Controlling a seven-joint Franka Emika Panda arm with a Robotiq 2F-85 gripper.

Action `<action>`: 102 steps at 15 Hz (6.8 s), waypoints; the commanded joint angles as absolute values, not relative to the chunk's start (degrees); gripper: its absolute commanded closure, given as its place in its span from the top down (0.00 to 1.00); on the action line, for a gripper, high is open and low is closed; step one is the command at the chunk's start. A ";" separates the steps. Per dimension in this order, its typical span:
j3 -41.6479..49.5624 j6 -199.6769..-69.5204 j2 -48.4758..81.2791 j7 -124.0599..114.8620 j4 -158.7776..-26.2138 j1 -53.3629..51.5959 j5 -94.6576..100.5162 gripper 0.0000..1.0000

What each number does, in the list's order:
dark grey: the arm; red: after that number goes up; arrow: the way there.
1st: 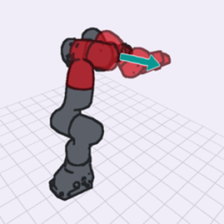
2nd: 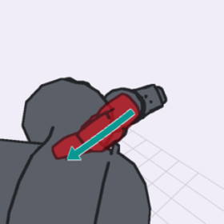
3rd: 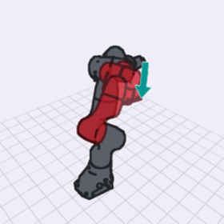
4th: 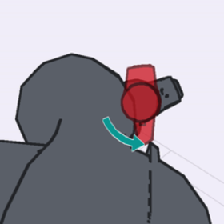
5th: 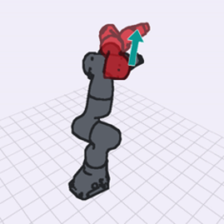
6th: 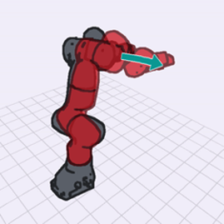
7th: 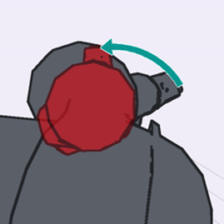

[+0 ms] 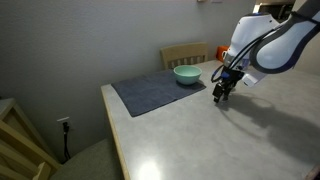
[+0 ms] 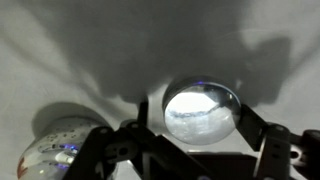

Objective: Pick up the lid from the table and close the bottle

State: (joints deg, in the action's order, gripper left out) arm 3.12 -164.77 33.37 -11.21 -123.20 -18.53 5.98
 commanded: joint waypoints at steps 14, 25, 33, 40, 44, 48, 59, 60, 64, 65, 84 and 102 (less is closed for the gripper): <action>6.86 -144.50 24.44 -22.78 -122.46 -26.04 21.47 0.44; -1.45 -143.78 10.98 -12.56 -122.36 -13.31 9.28 0.44; -1.67 -143.32 11.41 -6.40 -120.83 -6.80 1.05 0.44; -1.32 -143.61 15.09 -6.44 -120.48 -5.01 1.83 0.44; -1.11 -143.63 17.90 -6.30 -120.05 -4.60 2.03 0.44; -0.65 -143.15 19.94 -7.08 -120.23 -4.76 2.72 0.44; -0.61 -143.03 20.68 -8.31 -120.98 -5.53 3.02 0.69; -0.61 -143.03 20.68 -8.31 -120.98 -5.53 3.02 0.69; -0.50 -144.36 21.42 -7.32 -119.48 -5.41 3.71 0.44; -0.62 -144.52 21.74 -6.71 -118.80 -5.27 3.65 0.44; -0.31 -143.82 30.29 -5.91 -110.08 -5.55 3.56 0.44; -0.74 -143.71 31.97 -4.47 -109.76 -4.01 2.16 0.44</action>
